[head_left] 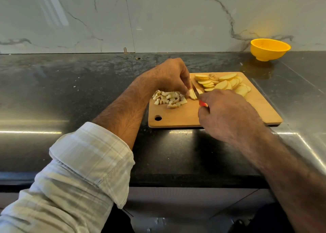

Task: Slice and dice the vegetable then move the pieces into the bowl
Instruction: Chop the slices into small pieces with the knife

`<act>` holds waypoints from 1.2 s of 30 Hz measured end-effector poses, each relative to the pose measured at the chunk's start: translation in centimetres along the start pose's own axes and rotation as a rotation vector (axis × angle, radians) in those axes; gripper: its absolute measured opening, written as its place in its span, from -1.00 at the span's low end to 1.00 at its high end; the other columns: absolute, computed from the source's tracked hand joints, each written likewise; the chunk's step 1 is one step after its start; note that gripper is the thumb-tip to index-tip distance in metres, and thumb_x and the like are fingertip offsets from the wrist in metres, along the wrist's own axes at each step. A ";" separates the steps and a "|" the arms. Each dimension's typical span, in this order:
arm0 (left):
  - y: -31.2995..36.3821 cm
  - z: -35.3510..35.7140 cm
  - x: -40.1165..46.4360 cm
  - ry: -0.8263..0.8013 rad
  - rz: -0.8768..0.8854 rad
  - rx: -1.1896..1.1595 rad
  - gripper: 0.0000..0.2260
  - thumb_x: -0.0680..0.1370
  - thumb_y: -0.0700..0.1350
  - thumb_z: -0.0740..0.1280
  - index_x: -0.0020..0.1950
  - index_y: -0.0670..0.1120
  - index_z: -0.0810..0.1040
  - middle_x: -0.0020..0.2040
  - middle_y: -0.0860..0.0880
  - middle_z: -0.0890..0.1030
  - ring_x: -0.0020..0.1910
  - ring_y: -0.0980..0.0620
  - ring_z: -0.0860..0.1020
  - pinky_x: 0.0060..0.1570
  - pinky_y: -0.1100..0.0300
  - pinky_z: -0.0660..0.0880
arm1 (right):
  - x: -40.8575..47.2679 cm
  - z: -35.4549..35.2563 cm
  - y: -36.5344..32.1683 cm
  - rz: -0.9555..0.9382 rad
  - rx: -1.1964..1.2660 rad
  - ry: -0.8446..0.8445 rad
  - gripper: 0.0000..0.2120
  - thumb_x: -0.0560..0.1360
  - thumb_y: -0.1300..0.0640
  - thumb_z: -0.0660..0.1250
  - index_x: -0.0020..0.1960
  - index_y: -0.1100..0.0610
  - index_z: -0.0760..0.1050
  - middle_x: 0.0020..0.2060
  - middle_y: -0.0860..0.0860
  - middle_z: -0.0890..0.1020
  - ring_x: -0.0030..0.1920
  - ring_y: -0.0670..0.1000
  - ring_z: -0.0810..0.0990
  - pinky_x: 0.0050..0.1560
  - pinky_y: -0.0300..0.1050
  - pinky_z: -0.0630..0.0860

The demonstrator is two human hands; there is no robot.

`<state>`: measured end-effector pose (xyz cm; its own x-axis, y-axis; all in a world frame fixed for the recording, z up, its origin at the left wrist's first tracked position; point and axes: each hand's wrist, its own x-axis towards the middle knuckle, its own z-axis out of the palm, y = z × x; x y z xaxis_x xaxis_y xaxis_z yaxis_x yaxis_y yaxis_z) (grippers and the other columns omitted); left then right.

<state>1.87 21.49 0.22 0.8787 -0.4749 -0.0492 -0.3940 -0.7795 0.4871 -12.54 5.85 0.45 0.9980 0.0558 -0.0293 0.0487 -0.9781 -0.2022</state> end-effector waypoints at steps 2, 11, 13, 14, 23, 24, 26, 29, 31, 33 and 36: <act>0.0 0.2 0.2 0.011 -0.008 -0.001 -0.92 0.50 -0.10 0.59 -0.07 0.01 0.73 0.00 0.08 0.72 0.05 0.16 0.64 -0.09 0.29 0.48 | -0.1 0.1 -0.3 0.003 -0.009 -0.039 -0.59 0.65 -0.07 0.29 0.47 -0.02 0.44 0.20 0.00 0.55 0.09 -0.01 0.50 0.01 -0.06 0.55; -0.1 0.6 0.5 0.019 -0.056 -0.053 -0.94 0.49 -0.14 0.60 -0.08 -0.03 0.76 -0.01 0.07 0.73 0.06 0.18 0.61 -0.16 0.30 0.40 | 0.6 1.1 -0.4 0.012 0.005 -0.081 -0.60 0.61 -0.04 0.36 0.42 -0.03 0.47 0.08 -0.05 0.53 0.01 -0.05 0.51 -0.06 -0.09 0.52; -0.3 0.5 0.6 0.015 -0.056 -0.055 -0.94 0.48 -0.13 0.61 -0.10 -0.01 0.76 -0.01 0.07 0.73 0.07 0.18 0.61 -0.15 0.30 0.39 | 1.2 0.9 -0.5 0.020 0.006 -0.066 -0.63 0.60 -0.02 0.38 0.38 0.01 0.49 0.01 -0.06 0.53 -0.04 -0.05 0.50 -0.12 -0.10 0.49; -0.3 0.5 0.7 0.016 -0.053 -0.054 -0.94 0.48 -0.12 0.61 -0.10 -0.01 0.77 -0.02 0.08 0.73 0.07 0.18 0.61 -0.15 0.30 0.39 | 1.6 0.9 -0.5 0.021 0.012 -0.049 -0.66 0.60 -0.01 0.38 0.35 0.02 0.50 -0.06 -0.07 0.51 -0.10 -0.06 0.48 -0.16 -0.10 0.48; 0.0 0.2 -0.2 -0.006 0.126 0.008 -0.72 0.52 -0.20 0.55 0.18 0.05 0.65 0.15 0.15 0.63 0.09 0.17 0.61 0.05 0.20 0.58 | 0.2 0.2 3.4 -0.024 0.247 0.177 -0.63 0.65 -0.02 0.32 0.44 -0.03 0.55 0.08 -0.02 0.65 -0.13 -0.13 0.52 -0.24 -0.21 0.40; 0.2 0.3 -0.3 -0.035 0.150 0.013 -0.65 0.53 -0.23 0.53 0.24 0.08 0.62 0.20 0.17 0.61 0.12 0.17 0.61 0.05 0.21 0.58 | -0.3 0.1 4.0 0.000 0.271 0.174 -0.61 0.65 -0.02 0.34 0.46 -0.04 0.54 0.11 0.00 0.67 -0.10 -0.11 0.55 -0.18 -0.19 0.43; 0.7 0.5 -0.4 -0.096 0.193 0.044 -0.56 0.54 -0.27 0.50 0.32 0.14 0.60 0.25 0.21 0.60 0.16 0.18 0.59 0.08 0.20 0.56 | -1.2 0.0 4.7 0.034 0.295 0.153 -0.60 0.64 -0.02 0.35 0.47 -0.07 0.53 0.07 0.00 0.68 -0.07 -0.07 0.57 -0.14 -0.15 0.48; 0.7 0.6 -0.5 -0.111 0.213 0.083 -0.56 0.56 -0.24 0.50 0.33 0.18 0.63 0.24 0.20 0.61 0.15 0.17 0.58 0.10 0.16 0.55 | -1.9 0.1 4.9 0.032 0.283 0.103 -0.58 0.64 -0.04 0.34 0.49 -0.11 0.50 -0.01 -0.07 0.65 -0.10 -0.11 0.56 -0.22 -0.16 0.47; 0.7 0.5 -0.4 -0.099 0.203 0.140 -0.63 0.57 -0.17 0.51 0.32 0.17 0.65 0.21 0.17 0.59 0.13 0.16 0.56 0.07 0.18 0.51 | -2.2 -0.1 5.0 0.048 0.245 0.060 -0.57 0.64 -0.06 0.33 0.51 -0.12 0.47 0.03 -0.07 0.64 -0.07 -0.10 0.56 -0.17 -0.14 0.51; 0.8 0.5 -0.4 -0.084 0.191 0.211 -0.69 0.57 -0.06 0.52 0.30 0.13 0.66 0.14 0.15 0.57 0.09 0.17 0.54 0.01 0.21 0.46 | -2.2 -0.2 5.1 0.066 0.192 0.034 -0.57 0.64 -0.09 0.31 0.50 -0.11 0.47 0.04 -0.07 0.61 -0.02 -0.07 0.54 -0.10 -0.09 0.52; 1.0 0.3 -0.3 -0.066 0.162 0.252 -0.70 0.55 0.06 0.53 0.26 0.06 0.67 0.01 0.18 0.55 0.00 0.18 0.54 -0.01 0.18 0.50 | -1.9 0.0 4.5 0.059 0.128 0.010 -0.57 0.63 -0.12 0.29 0.48 -0.11 0.47 0.15 -0.09 0.59 0.07 -0.03 0.51 0.07 0.01 0.58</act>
<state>1.08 20.73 0.42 0.7829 -0.6202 -0.0491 -0.5892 -0.7645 0.2615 -14.18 1.36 -0.40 0.9994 -0.0035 -0.0348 -0.0146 -0.9461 -0.3236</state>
